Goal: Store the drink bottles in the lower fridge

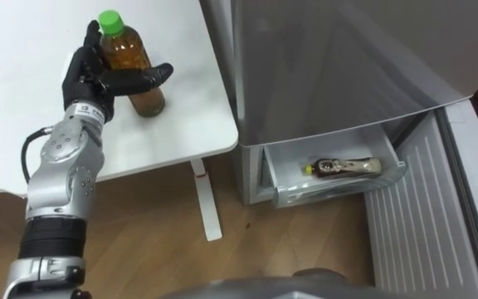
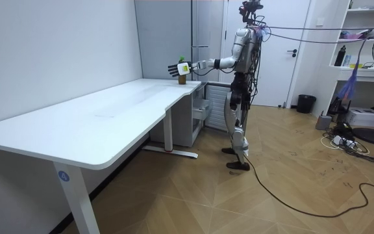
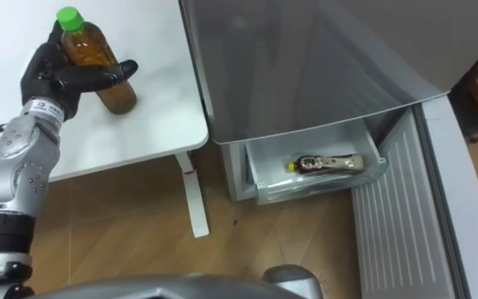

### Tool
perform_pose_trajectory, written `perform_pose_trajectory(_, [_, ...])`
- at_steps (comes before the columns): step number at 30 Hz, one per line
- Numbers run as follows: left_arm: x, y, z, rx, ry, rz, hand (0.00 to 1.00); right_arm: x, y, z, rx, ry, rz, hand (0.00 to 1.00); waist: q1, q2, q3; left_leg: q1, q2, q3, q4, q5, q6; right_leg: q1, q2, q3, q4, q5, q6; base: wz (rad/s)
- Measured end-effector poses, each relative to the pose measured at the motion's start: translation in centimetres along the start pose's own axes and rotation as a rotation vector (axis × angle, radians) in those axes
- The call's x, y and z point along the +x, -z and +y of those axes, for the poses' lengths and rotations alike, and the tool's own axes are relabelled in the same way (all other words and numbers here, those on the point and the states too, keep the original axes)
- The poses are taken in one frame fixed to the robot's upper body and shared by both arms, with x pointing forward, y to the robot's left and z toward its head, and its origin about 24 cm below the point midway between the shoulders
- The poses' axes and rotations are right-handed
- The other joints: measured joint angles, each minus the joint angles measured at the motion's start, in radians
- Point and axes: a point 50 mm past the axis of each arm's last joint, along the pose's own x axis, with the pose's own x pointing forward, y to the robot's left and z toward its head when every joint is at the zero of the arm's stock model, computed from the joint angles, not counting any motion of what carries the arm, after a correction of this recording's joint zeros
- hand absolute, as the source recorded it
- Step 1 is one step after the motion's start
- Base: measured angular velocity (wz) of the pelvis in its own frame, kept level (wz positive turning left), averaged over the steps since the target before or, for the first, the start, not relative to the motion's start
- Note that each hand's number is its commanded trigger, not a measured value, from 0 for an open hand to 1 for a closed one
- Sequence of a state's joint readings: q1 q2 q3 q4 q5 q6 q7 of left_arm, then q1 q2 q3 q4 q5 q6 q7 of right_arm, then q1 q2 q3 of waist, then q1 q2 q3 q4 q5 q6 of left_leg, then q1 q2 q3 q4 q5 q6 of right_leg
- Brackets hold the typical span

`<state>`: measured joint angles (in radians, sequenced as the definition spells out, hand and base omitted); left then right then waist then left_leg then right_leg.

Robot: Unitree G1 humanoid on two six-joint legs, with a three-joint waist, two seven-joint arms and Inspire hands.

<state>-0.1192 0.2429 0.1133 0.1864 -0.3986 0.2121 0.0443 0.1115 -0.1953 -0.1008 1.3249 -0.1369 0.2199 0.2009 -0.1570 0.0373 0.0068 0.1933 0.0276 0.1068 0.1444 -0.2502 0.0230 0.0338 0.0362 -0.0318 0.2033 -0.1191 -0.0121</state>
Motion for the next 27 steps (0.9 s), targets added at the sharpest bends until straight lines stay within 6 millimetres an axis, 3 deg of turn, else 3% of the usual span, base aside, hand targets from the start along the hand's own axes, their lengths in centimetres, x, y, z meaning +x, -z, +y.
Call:
perform_pose_trajectory(4, [0.00, 0.00, -0.04, 0.000, 0.009, 0.000, 0.00, 0.02, 0.42, 0.04, -0.009, -0.012, 0.016, 0.00, -0.005, 0.004, 0.0027, 0.000, 0.000, 0.000, 0.000, 0.000, 0.000, -0.001, 0.000, 0.001, 0.000, 0.000, 0.000, 0.00])
perform_pose_trajectory(5, [0.00, -0.01, -0.05, 0.000, 0.010, 0.000, 0.62, 0.02, 0.48, 0.07, -0.016, -0.018, 0.023, 0.00, -0.006, 0.005, 0.0031, -0.001, 0.000, 0.000, 0.000, 0.000, 0.000, -0.002, 0.000, 0.001, 0.000, 0.000, 0.000, 0.00])
perform_pose_trajectory(6, [0.00, -0.01, -0.06, 0.000, 0.011, 0.000, 0.62, 0.02, 0.51, 0.08, -0.018, -0.021, 0.027, 0.00, -0.006, 0.005, 0.0032, -0.001, 0.000, 0.000, 0.000, 0.000, 0.000, -0.002, 0.000, 0.001, 0.000, 0.000, 0.000, 0.00])
perform_pose_trajectory(7, [0.01, -0.02, -0.07, 0.001, 0.013, 0.000, 1.00, 0.02, 0.53, 0.10, -0.021, -0.027, 0.029, 0.00, -0.006, 0.005, 0.0030, -0.002, 0.000, 0.000, 0.000, 0.000, 0.000, -0.004, 0.001, 0.002, 0.001, -0.001, 0.000, 0.00])
perform_pose_trajectory(27, [0.62, -0.32, -0.40, 0.042, 0.036, 0.016, 1.00, 0.02, 0.71, 0.13, -0.022, -0.031, 0.042, 0.00, -0.006, 0.003, 0.0052, -0.009, -0.002, 0.007, 0.000, 0.000, 0.000, -0.016, 0.001, 0.017, 0.002, -0.004, 0.001, 0.00])
